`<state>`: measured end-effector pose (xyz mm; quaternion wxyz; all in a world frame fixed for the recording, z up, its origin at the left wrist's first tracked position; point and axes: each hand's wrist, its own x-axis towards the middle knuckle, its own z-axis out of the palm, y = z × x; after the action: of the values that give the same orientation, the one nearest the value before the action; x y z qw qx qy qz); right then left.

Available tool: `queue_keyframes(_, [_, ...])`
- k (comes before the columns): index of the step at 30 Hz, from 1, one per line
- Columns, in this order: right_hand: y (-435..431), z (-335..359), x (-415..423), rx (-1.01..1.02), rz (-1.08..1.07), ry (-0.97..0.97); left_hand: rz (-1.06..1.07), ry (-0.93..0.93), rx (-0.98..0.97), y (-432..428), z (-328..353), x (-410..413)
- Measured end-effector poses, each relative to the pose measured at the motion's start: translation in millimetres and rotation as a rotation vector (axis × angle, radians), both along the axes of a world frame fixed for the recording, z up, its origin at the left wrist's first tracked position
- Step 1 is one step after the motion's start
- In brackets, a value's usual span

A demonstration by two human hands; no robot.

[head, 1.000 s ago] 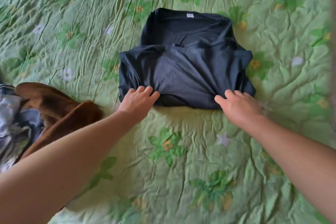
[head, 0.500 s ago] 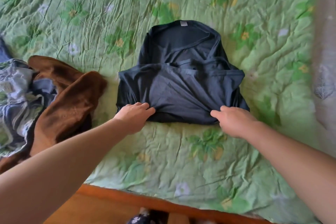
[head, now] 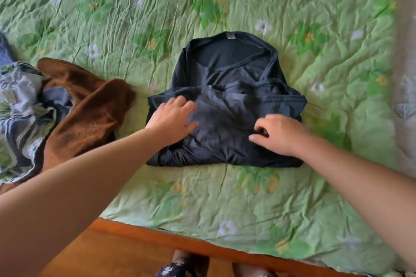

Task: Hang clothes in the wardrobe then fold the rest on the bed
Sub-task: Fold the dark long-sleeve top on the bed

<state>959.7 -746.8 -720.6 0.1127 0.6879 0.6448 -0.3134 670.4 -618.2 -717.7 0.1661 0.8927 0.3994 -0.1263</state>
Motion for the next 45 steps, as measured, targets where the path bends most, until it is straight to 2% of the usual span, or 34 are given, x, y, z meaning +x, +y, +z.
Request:
queue_keyframes(2, [25.5, -5.9, -0.1, 0.224, -0.006, -0.053, 0.056, -0.010, 0.030, 20.7, -4.1, 14.9])
queue_keyframes(4, [53.9, -11.7, 0.0, 0.281, 0.011, -0.094, 0.074, 0.002, -0.030, 39.3, -10.1, 31.1])
queue_keyframes(7, [92.2, -20.1, -3.2, 0.128, 0.072, -0.126, 0.061, 0.054, -0.135, 57.2, -21.0, 53.3])
queue_keyframes(10, [112.2, -27.1, -11.6, 0.082, 0.121, -0.182, 0.064, 0.105, -0.214, 65.6, -29.8, 66.1])
queue_keyframes(12, [114.3, -25.7, -15.0, 0.021, 0.122, -0.131, 0.058, 0.107, -0.326, 68.8, -29.0, 69.0])
queue_keyframes(15, [104.8, -20.5, -11.5, -0.114, 0.091, -0.016, -0.035, 0.149, -0.388, 69.5, -21.4, 68.7])
queue_keyframes(19, [97.5, -17.5, -2.3, -0.066, 0.160, 0.035, -0.088, 0.131, -0.466, 65.2, -17.2, 64.5])
queue_keyframes(22, [97.2, -16.5, 0.7, -0.042, 0.069, 0.123, -0.086, 0.084, -0.507, 65.5, -16.8, 60.1])
queue_keyframes(30, [147.5, 19.6, 18.2, 0.154, -0.044, 0.207, -0.081, -0.092, -0.333, 124.6, 16.5, 75.2])
queue_keyframes(33, [196.2, 27.0, 33.7, 0.261, -0.010, 0.100, -0.057, -0.125, -0.224, 169.1, 28.7, 91.0])
queue_keyframes(37, [242.1, 12.7, 45.9, 0.346, 0.010, -0.161, -0.021, -0.077, 0.054, 205.8, 16.0, 110.1])
queue_keyframes(40, [226.4, -9.3, 38.5, 0.311, 0.016, -0.319, 0.035, 0.068, 0.148, 186.6, -10.3, 109.5])
queue_keyframes(45, [158.0, -56.6, 12.9, 0.353, 0.126, -0.263, -0.049, 0.048, 0.227, 112.2, -60.2, 84.7])
